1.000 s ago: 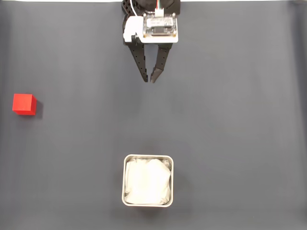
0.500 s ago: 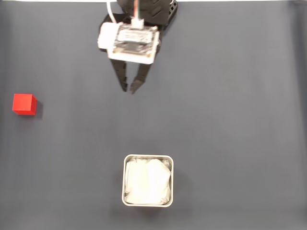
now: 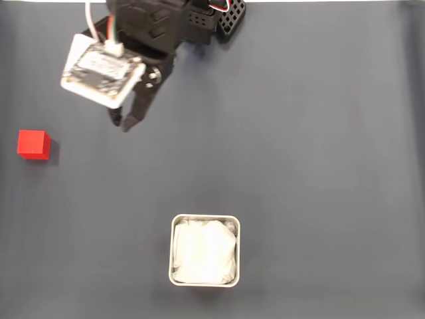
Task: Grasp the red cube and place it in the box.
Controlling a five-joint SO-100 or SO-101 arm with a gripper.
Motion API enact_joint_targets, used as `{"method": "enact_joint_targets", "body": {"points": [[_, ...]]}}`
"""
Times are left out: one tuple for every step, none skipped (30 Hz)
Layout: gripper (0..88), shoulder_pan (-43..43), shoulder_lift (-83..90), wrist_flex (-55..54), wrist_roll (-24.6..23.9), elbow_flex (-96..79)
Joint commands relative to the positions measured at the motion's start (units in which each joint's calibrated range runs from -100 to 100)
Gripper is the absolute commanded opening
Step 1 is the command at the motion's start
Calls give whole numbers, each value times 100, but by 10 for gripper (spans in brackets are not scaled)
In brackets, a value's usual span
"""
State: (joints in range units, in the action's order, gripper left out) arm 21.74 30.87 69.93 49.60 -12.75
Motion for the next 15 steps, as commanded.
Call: {"method": "enact_joint_targets", "body": {"points": [[0, 277, -89, -17, -20, 344], [0, 334, -150, -50, -34, 381], [0, 397, -202, -83, -49, 408], [0, 454, -254, -124, -59, 435], [0, 511, -306, -165, -68, 454], [0, 568, -358, -214, -68, 463], [0, 632, -401, -255, -68, 463], [1, 689, -444, -296, -68, 463], [1, 745, -488, -329, -73, 463], [1, 802, -522, -362, -73, 463], [1, 859, -566, -394, -73, 463], [1, 916, -609, -435, -73, 463], [2, 973, -652, -468, -63, 463], [2, 1022, -687, -509, -59, 463], [3, 1072, -730, -550, -54, 463]]}}
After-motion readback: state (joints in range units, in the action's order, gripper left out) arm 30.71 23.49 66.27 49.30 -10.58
